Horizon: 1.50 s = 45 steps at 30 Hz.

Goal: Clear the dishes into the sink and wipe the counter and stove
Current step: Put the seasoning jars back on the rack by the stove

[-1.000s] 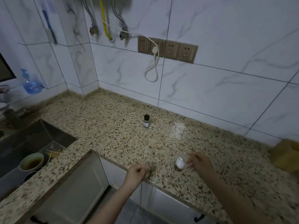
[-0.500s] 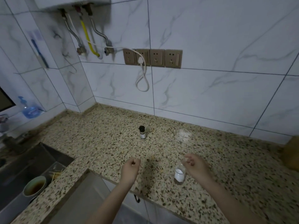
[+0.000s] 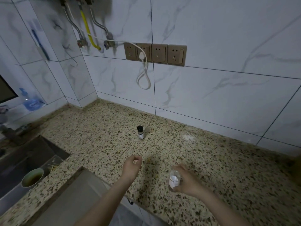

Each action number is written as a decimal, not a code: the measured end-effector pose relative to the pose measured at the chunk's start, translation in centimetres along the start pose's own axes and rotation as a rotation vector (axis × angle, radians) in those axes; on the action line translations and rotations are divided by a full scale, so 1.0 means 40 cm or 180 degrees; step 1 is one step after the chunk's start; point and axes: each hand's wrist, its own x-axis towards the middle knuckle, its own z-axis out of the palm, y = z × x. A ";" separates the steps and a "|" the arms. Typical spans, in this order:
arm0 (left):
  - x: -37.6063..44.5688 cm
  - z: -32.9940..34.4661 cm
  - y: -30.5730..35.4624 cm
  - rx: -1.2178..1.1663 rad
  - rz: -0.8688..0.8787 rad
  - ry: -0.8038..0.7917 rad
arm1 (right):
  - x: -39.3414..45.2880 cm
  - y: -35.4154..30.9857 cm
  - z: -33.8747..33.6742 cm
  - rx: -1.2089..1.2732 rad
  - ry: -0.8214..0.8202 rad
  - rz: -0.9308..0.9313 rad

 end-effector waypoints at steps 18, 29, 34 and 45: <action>0.336 -0.011 0.024 -0.0034 0.0247 0.0013 | 0.217 -0.078 -0.090 0.1481 0.1018 0.0992; 0.603 0.037 0.002 0.0154 0.0170 -0.0279 | 0.401 -0.134 -0.137 0.1499 0.1548 0.1357; 0.662 0.070 -0.024 0.0221 0.0113 -0.0300 | 0.457 -0.124 -0.132 0.1450 0.1528 0.1567; 0.628 0.004 -0.006 -0.0509 0.0452 0.0173 | 0.509 -0.158 -0.159 0.1709 0.1284 0.1144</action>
